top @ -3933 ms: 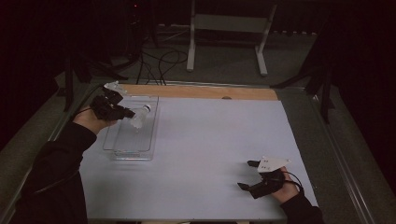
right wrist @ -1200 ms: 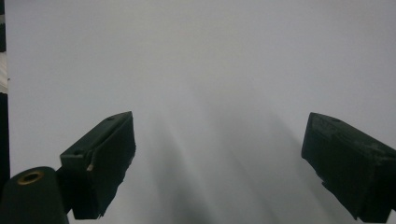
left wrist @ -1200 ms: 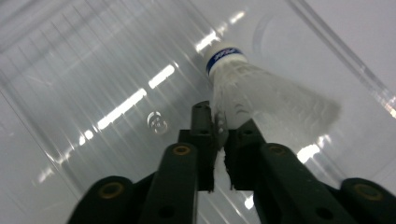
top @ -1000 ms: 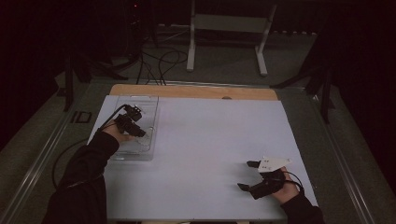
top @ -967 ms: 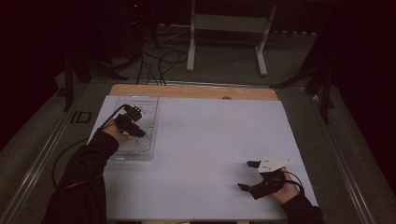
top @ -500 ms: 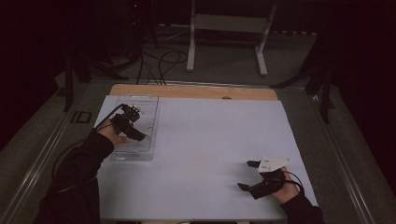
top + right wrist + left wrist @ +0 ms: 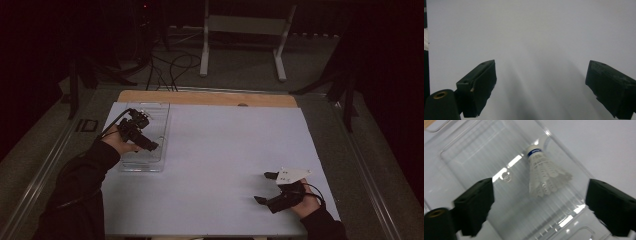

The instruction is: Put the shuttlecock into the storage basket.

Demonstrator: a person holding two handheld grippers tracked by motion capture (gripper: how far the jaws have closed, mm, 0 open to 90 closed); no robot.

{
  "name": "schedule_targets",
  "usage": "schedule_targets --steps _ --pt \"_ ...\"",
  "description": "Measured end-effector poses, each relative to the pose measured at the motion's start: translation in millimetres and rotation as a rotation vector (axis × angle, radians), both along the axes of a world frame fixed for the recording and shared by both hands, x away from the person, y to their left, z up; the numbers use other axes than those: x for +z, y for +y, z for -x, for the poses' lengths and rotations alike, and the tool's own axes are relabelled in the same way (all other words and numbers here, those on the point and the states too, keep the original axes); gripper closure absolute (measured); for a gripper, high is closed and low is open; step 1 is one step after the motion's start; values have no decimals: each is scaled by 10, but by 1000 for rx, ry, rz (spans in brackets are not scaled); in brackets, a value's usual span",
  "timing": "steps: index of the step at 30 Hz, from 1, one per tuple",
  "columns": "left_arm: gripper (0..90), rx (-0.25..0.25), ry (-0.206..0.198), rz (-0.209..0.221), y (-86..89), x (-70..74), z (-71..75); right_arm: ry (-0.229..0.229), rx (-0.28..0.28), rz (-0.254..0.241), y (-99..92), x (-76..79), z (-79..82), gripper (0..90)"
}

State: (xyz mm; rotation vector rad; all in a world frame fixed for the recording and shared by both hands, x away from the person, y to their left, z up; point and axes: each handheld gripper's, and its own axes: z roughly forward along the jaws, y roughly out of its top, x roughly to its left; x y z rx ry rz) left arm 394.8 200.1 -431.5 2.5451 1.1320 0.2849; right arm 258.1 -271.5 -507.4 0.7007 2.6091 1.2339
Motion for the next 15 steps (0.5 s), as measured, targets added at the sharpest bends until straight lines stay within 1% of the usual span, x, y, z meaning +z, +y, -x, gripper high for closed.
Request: schedule_targets --steps 1,2,3,8,12,13,14,15 --pt "42 -20 5 4 -4 10 3 -1 0 1 0 0 0 98" --pt "22 -20 5 4 -4 10 3 -1 0 1 0 0 0 98" --pt "11 -30 6 4 -14 14 12 0 0 2 -5 -2 -2 98" --pt "1 -37 7 24 -15 36 14 0 -2 1 -7 1 0 98" --pt "0 -39 -1 38 -30 71 21 0 -1 1 -8 -2 -3 98" --pt "0 -50 -4 41 -42 97 24 2 -1 0 -7 -3 -2 98" --pt "0 -50 -4 41 -42 97 24 1 -1 1 -7 -3 -2 98" --pt "0 -54 -8 51 -63 120 31 1 -1 3 -5 -3 -2 98"
